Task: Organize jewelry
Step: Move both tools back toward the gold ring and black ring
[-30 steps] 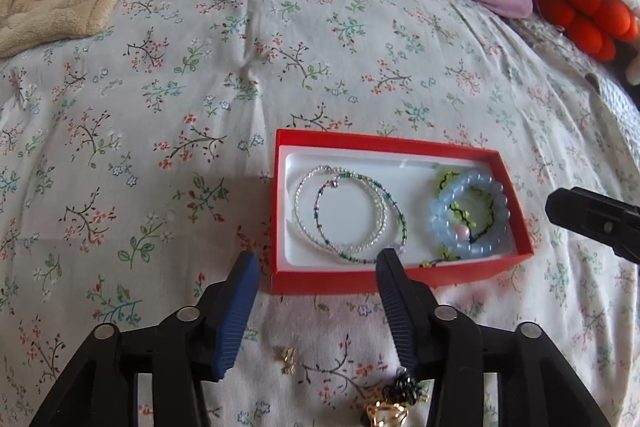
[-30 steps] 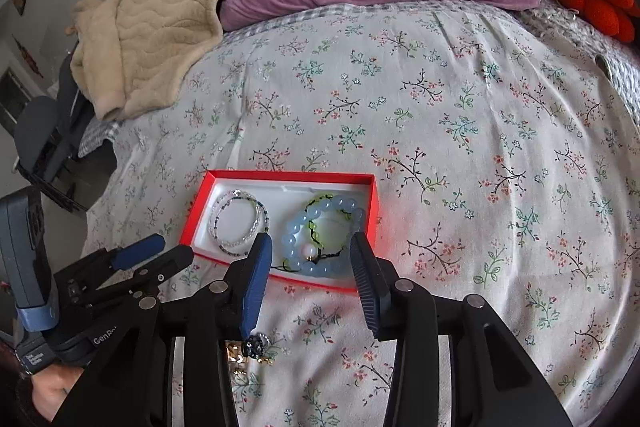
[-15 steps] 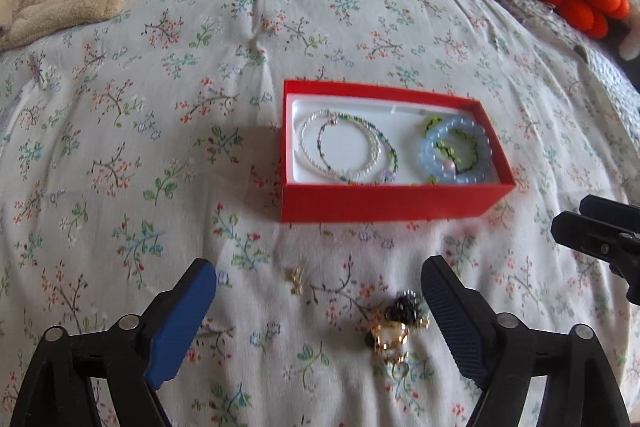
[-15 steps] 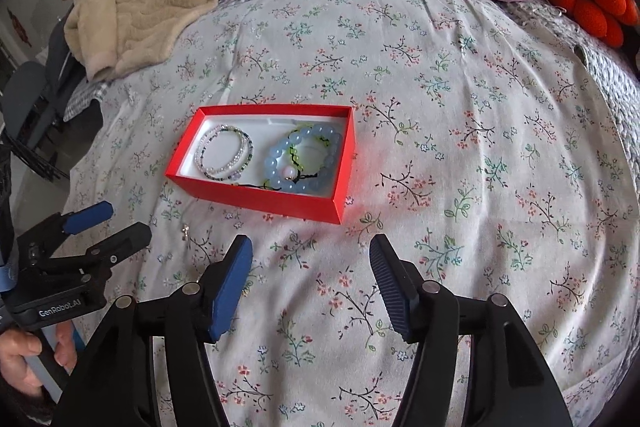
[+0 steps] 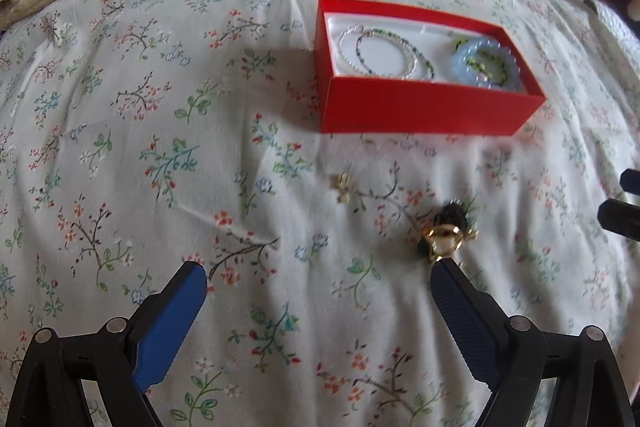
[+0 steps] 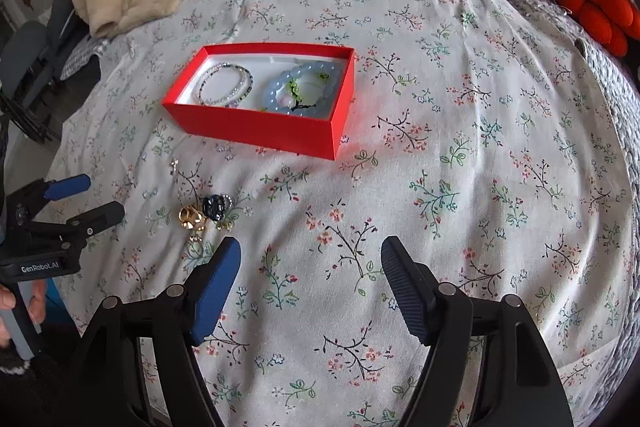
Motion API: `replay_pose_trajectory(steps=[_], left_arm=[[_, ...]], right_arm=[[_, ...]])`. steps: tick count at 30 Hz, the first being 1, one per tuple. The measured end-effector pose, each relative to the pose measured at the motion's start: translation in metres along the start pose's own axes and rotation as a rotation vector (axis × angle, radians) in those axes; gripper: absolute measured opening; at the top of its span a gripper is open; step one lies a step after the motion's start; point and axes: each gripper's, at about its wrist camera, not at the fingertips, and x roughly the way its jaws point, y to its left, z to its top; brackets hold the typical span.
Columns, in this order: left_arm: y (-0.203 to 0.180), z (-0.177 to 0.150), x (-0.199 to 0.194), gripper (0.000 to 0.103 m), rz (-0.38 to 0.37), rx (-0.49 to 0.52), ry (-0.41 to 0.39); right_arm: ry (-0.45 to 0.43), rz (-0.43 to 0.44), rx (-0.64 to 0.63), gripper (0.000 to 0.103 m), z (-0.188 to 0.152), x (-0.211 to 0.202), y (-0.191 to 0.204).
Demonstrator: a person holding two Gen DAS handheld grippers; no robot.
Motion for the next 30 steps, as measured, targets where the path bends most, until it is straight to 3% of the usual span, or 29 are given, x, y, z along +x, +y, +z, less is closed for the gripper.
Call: replay_pose_trajectory(steps=[7,19,26,30], left_arm=[[0.010,-0.024,0.007,0.094,0.019,0.038,0.025],[0.002,-0.055,0.023,0.094,0.036,0.140,0.041],[-0.028,-0.056,0.034,0.092,0.019,0.251,-0.059],[-0.035,-0.045,0.032,0.085,-0.059,0.237,-0.106]], right_arm=[[0.040,-0.006,-0.021,0.077,-0.027,0.013,0.000],[0.109,-0.092,-0.063,0.077,-0.066,0.042,-0.010],[0.084,-0.122,-0.072,0.089,-0.073,0.044,-0.013],[0.085,-0.118,-0.058,0.092,-0.074,0.045,-0.018]])
